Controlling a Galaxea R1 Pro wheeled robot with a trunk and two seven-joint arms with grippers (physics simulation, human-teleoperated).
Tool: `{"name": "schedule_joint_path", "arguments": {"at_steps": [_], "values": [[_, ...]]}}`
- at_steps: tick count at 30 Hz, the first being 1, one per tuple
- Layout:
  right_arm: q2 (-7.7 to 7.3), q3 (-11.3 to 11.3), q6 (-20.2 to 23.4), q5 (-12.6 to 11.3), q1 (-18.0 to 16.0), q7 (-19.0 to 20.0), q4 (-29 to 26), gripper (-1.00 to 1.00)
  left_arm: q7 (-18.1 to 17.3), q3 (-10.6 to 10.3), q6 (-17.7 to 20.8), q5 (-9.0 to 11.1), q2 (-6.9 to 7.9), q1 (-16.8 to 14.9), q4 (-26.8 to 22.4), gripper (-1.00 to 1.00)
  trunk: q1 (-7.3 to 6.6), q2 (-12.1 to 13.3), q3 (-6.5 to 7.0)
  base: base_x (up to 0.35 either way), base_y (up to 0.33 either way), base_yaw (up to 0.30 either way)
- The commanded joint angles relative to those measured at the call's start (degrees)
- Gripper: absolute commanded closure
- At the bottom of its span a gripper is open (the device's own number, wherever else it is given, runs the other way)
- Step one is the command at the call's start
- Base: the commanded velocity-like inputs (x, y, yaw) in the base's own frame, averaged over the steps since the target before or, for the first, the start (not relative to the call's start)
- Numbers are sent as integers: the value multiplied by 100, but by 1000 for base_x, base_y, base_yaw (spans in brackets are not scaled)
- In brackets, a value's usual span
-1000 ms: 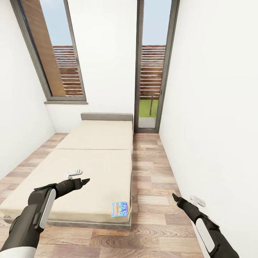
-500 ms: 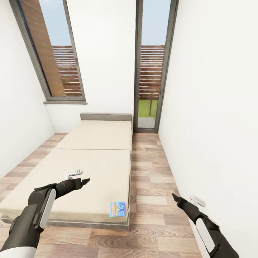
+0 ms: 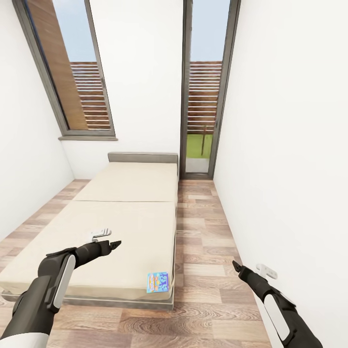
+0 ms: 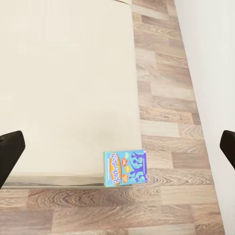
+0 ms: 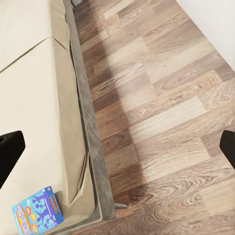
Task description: Put all the toys in the child's room - the three board games (two on the bed and one on the table), the two jigsaw puzzles on the table, and the tennis ball on the table - inside the toy box on the table in the child's room.
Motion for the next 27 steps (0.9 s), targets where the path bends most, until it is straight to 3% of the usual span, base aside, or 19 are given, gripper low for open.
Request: {"name": "schedule_joint_path", "arguments": {"at_steps": [1, 10, 15, 20, 25, 27], "values": [[2, -16, 39, -43, -4, 23, -6, -100, 13, 7, 47, 57, 0, -5, -4, -100, 4, -13, -13, 0, 0, 0], [2, -16, 39, -43, -4, 21, -6, -100, 19, -2, 56, 56, -10, -5, 11, -100, 4, -13, -13, 0, 0, 0], [5, -13, 41, -43, -4, 25, -8, -100, 40, -139, 100, 59, -139, -5, 297, -100, 4, -13, -13, 0, 0, 0], [10, -7, 62, -43, -4, 92, -63, -100, 31, -186, 107, 59, -363, -44, 1232, -100, 4, -13, -13, 0, 0, 0], [6, 123, 102, -48, -4, 216, -238, -100, -3, -185, 106, 72, -431, -268, 2062, -100, 4, -13, -13, 0, 0, 0], [4, 270, 128, -68, -4, 331, -428, -100, -31, -177, 106, 78, -440, -376, 2355, -100, 4, -13, -13, 0, 0, 0]]}}
